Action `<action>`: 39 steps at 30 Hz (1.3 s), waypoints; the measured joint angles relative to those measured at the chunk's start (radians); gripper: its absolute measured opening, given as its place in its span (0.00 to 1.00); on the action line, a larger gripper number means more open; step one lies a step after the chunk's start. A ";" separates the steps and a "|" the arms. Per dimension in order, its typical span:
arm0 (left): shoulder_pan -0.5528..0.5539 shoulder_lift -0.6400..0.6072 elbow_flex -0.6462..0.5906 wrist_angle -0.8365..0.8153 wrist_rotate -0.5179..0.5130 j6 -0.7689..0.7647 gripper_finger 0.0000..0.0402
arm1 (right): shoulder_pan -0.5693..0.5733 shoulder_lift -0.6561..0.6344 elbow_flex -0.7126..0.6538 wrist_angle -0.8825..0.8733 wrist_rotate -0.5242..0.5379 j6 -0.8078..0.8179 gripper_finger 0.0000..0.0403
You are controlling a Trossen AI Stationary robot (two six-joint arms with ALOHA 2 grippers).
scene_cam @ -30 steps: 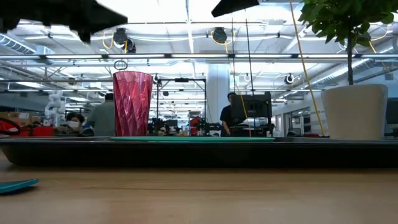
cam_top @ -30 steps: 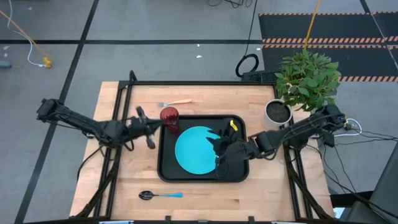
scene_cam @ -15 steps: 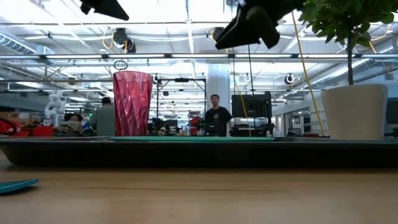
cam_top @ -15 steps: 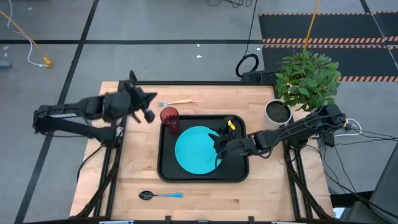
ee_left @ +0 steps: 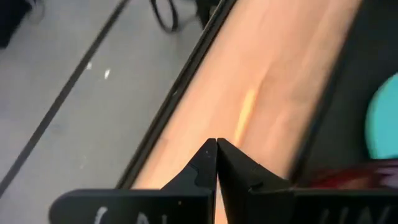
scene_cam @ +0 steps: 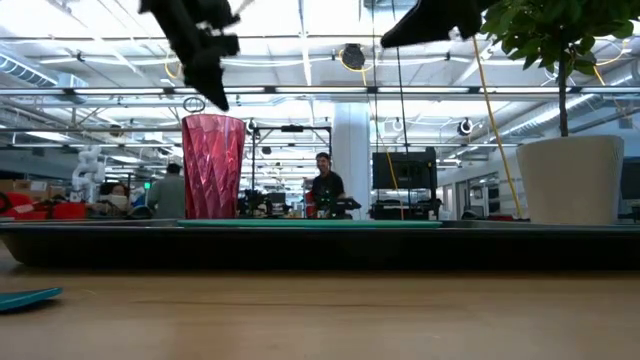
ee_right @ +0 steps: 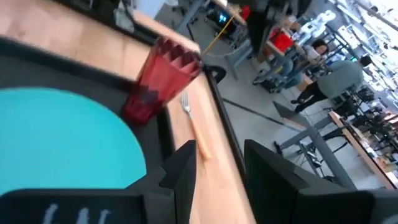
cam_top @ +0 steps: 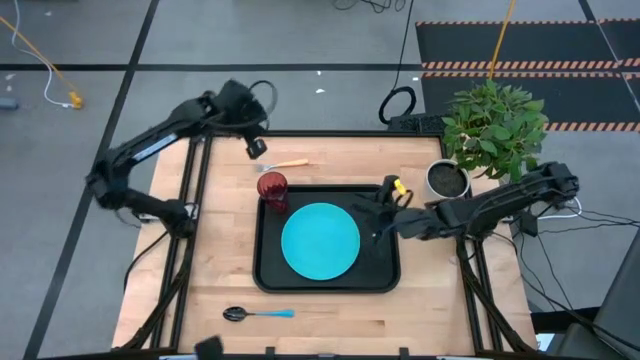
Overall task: Pick and place plate/cup/fork/spoon on tray
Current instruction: Put the orange fork to the right side of the blue plate on the black serving tray
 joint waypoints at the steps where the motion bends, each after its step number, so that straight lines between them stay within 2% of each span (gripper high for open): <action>1: 0.018 0.040 0.031 -0.023 0.012 0.034 0.04 | 0.000 -0.021 -0.007 0.005 -0.001 -0.005 0.31; 9: 0.084 0.344 0.298 -0.287 0.153 0.221 0.01 | -0.040 -0.137 -0.059 0.009 0.002 -0.057 0.31; 12: 0.093 0.429 0.336 -0.359 0.188 0.255 0.02 | -0.065 -0.158 -0.082 0.008 0.001 -0.062 0.31; 15: 0.093 0.487 0.344 -0.367 0.178 0.289 0.06 | -0.090 -0.168 -0.100 0.006 0.002 -0.063 0.31; 23: 0.078 0.555 0.343 -0.327 0.143 0.341 0.31 | -0.143 -0.172 -0.119 0.007 -0.020 -0.072 0.31; 27: 0.073 0.572 0.343 -0.328 0.151 0.374 0.40 | -0.173 -0.172 -0.123 0.006 -0.054 -0.072 0.31; 31: 0.072 0.586 0.343 -0.329 0.151 0.385 0.43 | -0.196 -0.172 -0.123 0.007 -0.056 -0.072 0.31; 36: 0.065 0.609 0.333 -0.330 0.151 0.398 0.43 | -0.212 -0.172 -0.123 0.005 -0.127 -0.061 0.31; 39: 0.058 0.614 0.299 -0.312 0.151 0.402 0.44 | -0.216 -0.172 -0.123 -0.002 -0.135 -0.043 0.31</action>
